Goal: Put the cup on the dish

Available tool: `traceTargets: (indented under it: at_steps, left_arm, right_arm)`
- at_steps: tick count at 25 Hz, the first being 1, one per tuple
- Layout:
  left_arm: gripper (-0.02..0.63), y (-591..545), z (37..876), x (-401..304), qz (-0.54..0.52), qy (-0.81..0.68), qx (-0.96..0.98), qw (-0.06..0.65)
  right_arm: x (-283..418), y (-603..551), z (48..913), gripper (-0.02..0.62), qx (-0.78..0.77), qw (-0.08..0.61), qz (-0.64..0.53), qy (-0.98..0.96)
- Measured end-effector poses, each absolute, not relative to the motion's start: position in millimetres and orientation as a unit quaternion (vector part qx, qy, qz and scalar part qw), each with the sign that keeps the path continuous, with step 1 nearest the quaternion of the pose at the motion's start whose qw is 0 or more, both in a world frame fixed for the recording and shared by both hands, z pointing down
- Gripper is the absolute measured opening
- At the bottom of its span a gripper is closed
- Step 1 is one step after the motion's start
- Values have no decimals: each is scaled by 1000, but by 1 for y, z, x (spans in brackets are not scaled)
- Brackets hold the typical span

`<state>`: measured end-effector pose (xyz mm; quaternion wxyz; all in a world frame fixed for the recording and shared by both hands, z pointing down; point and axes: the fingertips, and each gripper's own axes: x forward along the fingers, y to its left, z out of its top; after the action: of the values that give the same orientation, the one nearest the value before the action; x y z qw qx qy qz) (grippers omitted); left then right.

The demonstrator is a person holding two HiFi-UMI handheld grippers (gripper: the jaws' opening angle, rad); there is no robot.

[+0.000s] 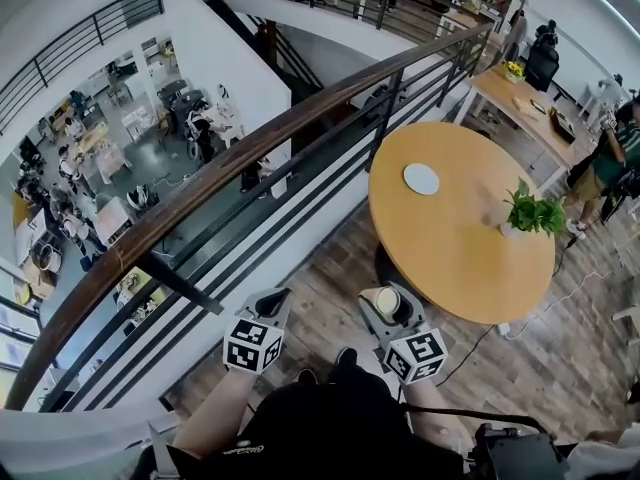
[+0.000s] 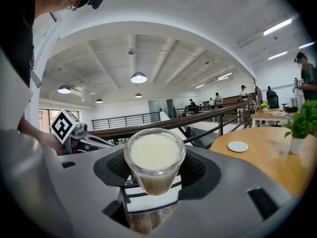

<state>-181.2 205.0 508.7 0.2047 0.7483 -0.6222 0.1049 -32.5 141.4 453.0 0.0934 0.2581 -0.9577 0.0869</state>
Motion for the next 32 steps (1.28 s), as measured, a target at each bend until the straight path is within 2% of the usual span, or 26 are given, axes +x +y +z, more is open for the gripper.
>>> traceTargets:
  at_steps: [17,25,32]
  left_arm:
    - [8,123,511,-215,118,-631,741,200]
    - [8,26,499,-183,134,-602,764,190]
    - [9,-83,492,-115,157,-548,802,175]
  right_arm:
    - [-70,54,455,255,240,85,84,-963]
    - [-38,-25,451,255,266,79,96,-956]
    - [29,-108,452,255,324,65,116,-937]
